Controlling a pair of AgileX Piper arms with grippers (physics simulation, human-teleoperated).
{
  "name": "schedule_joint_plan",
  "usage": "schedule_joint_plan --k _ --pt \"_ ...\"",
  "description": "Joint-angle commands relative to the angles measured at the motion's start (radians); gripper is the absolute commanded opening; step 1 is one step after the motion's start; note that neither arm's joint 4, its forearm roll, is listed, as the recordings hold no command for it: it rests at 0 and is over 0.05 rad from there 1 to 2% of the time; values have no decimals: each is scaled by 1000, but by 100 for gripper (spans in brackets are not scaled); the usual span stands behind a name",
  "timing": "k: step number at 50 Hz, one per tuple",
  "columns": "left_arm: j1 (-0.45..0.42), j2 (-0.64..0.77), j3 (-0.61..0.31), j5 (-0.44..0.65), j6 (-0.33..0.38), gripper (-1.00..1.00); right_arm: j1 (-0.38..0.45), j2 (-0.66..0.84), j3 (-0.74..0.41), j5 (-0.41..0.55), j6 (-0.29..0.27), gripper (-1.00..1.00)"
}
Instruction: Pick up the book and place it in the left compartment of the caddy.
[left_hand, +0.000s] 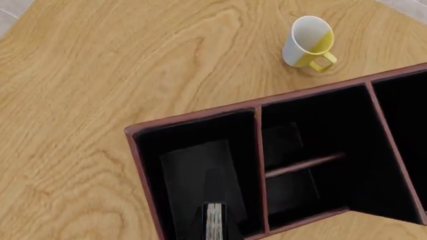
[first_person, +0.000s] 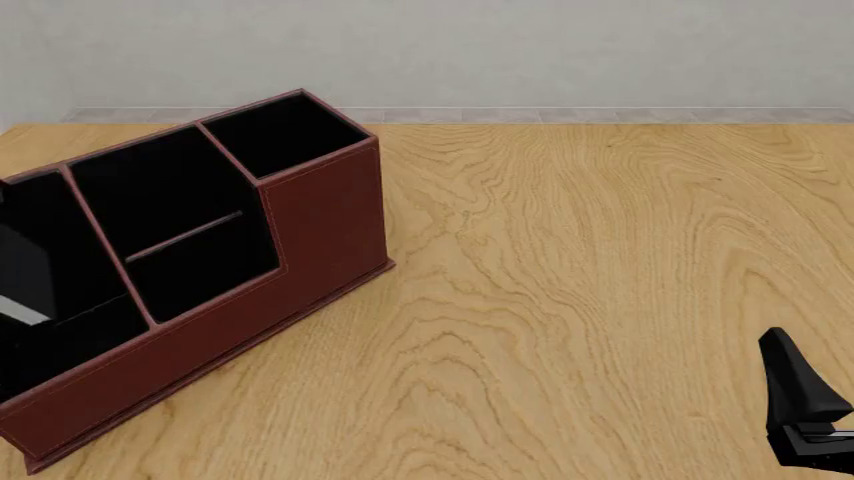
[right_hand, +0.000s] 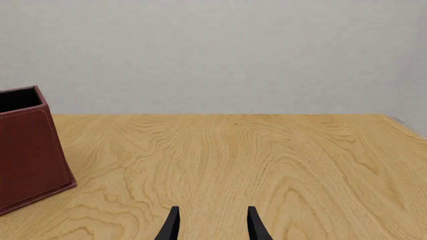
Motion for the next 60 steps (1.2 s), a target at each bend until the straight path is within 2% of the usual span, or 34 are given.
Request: schedule_joint_plan --k 1,29,42,60 --pt "3 28 16 -39 17 -100 0 -3 -1 3 0 100" --pt "1 76 31 -92 13 -100 0 -3 -1 3 0 100" --pt "28 118 42 -134 41 -100 0 -3 -1 3 0 100" --pt "23 125 48 -139 44 -100 0 -3 -1 3 0 100"
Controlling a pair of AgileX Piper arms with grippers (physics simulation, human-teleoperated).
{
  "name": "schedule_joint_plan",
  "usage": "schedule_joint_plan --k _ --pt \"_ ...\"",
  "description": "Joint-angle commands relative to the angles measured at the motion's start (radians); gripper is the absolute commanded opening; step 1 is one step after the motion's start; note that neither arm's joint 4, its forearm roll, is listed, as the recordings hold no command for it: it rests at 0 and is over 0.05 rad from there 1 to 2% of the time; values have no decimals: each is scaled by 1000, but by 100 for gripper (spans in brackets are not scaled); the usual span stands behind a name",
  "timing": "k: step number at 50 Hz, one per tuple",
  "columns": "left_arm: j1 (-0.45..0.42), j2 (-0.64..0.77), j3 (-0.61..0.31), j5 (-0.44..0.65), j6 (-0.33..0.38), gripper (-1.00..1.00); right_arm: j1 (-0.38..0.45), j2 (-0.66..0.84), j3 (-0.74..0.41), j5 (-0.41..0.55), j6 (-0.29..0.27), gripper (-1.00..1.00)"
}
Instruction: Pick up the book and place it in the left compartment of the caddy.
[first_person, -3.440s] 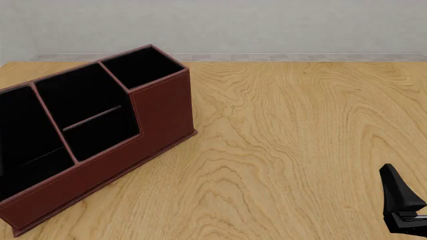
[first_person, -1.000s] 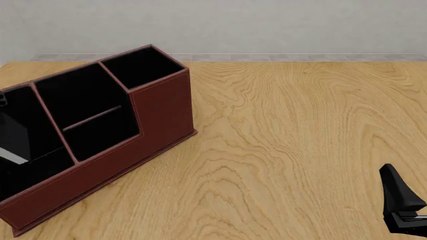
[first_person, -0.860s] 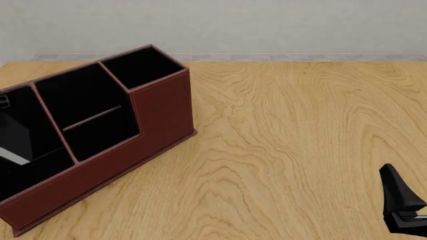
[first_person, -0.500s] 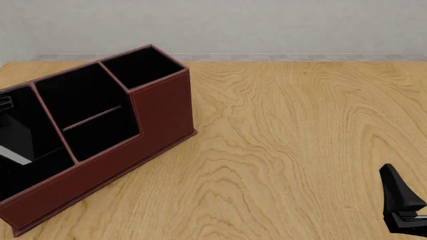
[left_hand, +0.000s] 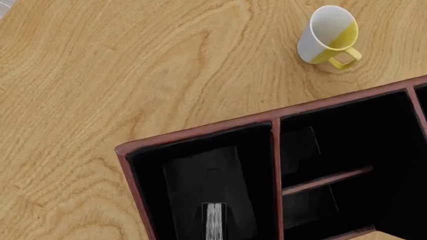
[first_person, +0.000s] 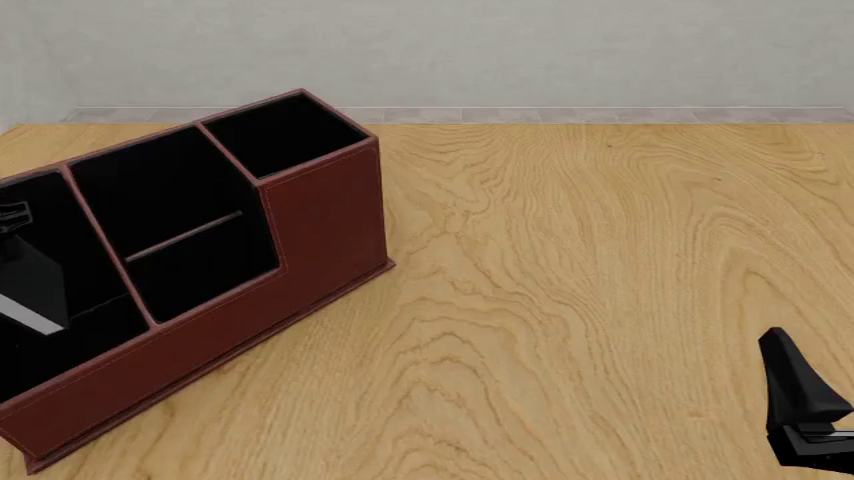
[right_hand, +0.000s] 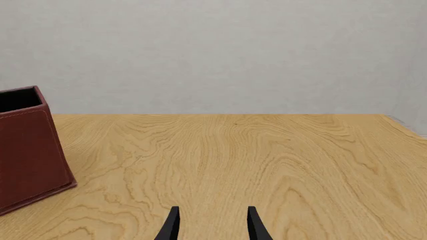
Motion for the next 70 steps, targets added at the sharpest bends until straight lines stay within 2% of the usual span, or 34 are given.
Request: schedule_joint_plan --k 1,70 --pt "-3 5 -1 -9 11 -100 0 -3 -1 3 0 100" --pt "-11 77 42 -90 11 -100 0 -3 -1 3 0 100"
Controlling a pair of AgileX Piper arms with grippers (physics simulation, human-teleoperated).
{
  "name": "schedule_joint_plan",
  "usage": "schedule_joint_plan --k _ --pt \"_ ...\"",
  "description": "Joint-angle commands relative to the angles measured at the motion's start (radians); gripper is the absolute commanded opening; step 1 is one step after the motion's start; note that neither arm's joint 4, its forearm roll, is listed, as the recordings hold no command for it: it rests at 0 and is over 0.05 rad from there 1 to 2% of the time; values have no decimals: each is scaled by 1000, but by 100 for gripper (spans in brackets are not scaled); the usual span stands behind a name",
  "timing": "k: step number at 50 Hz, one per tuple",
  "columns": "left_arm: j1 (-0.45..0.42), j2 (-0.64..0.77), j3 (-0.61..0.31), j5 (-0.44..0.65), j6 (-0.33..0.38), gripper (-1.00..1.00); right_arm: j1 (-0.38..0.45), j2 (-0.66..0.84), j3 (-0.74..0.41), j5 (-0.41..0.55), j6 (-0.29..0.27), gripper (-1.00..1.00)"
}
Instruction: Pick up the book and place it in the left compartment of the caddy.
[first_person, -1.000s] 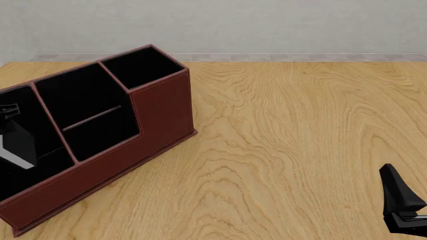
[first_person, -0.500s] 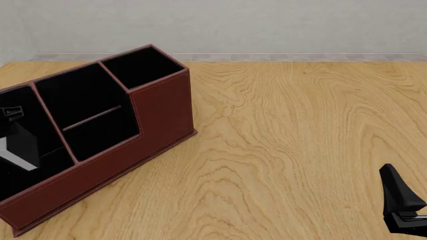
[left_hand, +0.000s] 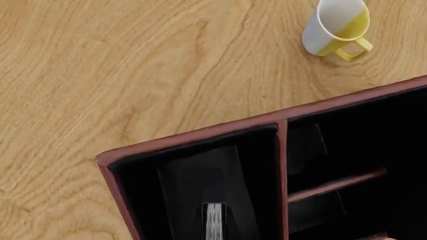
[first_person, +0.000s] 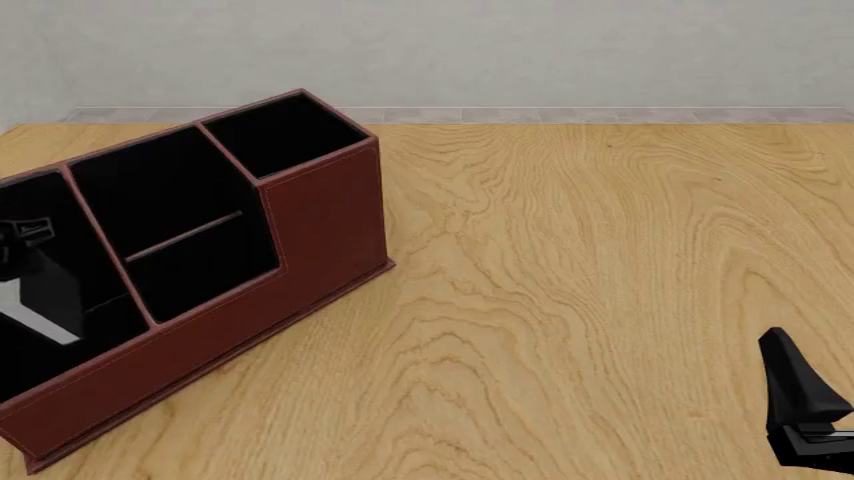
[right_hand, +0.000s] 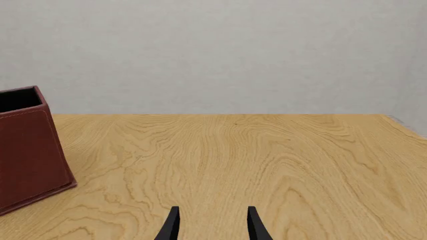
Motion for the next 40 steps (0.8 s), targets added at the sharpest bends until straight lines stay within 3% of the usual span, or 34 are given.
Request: schedule_joint_plan --k 1,40 --pt "0 16 -1 -18 13 -100 0 -3 -1 3 0 100" --pt "-7 56 22 -60 17 -100 0 -3 -1 3 0 100"
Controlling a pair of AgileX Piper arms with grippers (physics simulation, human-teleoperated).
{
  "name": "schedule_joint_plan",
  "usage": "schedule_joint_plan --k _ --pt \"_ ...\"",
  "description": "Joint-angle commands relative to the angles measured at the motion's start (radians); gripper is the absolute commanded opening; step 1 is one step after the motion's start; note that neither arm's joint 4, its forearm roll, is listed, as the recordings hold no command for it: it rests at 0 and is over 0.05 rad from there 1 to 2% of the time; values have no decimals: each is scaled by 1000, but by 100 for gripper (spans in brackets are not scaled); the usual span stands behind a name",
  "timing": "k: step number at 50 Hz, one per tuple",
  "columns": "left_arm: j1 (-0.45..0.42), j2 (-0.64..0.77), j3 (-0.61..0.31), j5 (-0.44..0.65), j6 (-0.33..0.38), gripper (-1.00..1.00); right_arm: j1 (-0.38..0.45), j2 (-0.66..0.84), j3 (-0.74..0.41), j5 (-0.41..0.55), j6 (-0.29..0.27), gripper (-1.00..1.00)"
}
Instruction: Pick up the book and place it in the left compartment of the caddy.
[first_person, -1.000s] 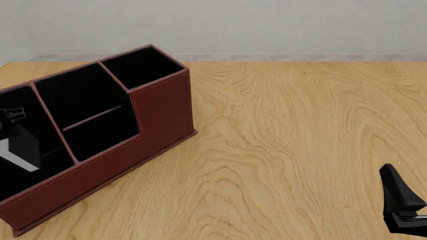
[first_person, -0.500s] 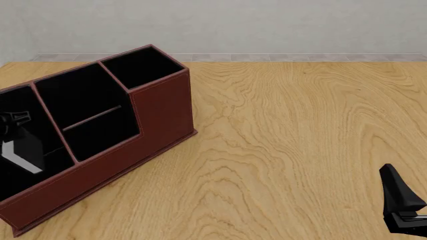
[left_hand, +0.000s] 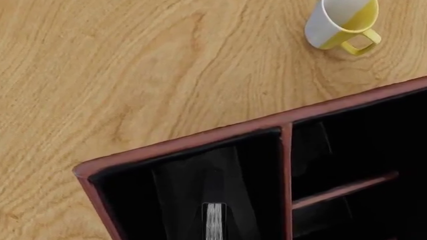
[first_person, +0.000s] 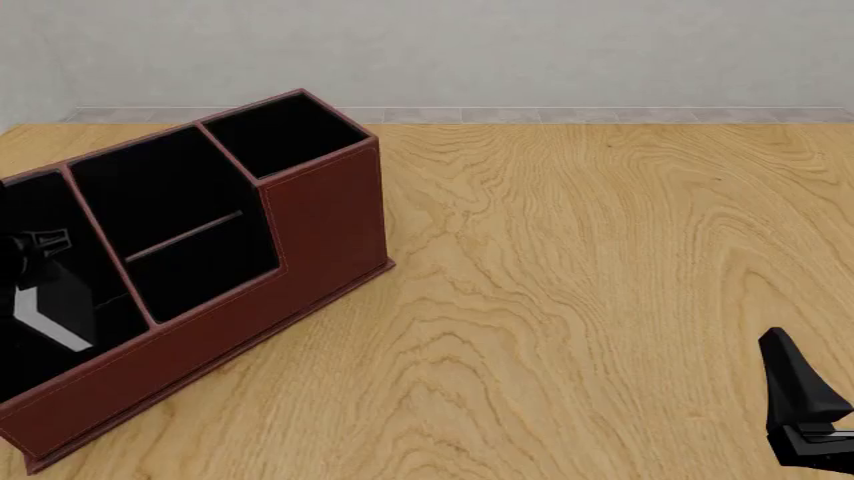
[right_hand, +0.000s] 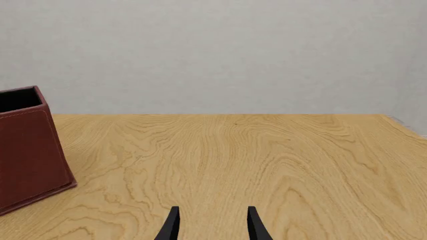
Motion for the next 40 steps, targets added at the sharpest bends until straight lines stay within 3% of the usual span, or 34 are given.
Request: schedule_joint_plan --k 1,17,18,40 --pt "4 5 -6 2 16 -100 0 -3 -1 3 0 100" --pt "2 19 -11 -5 14 -100 0 -3 -1 3 0 100" --pt "2 22 -10 -4 13 100 0 -3 -1 3 0 100" --pt "18 36 -22 -7 20 100 0 -3 -1 3 0 100"
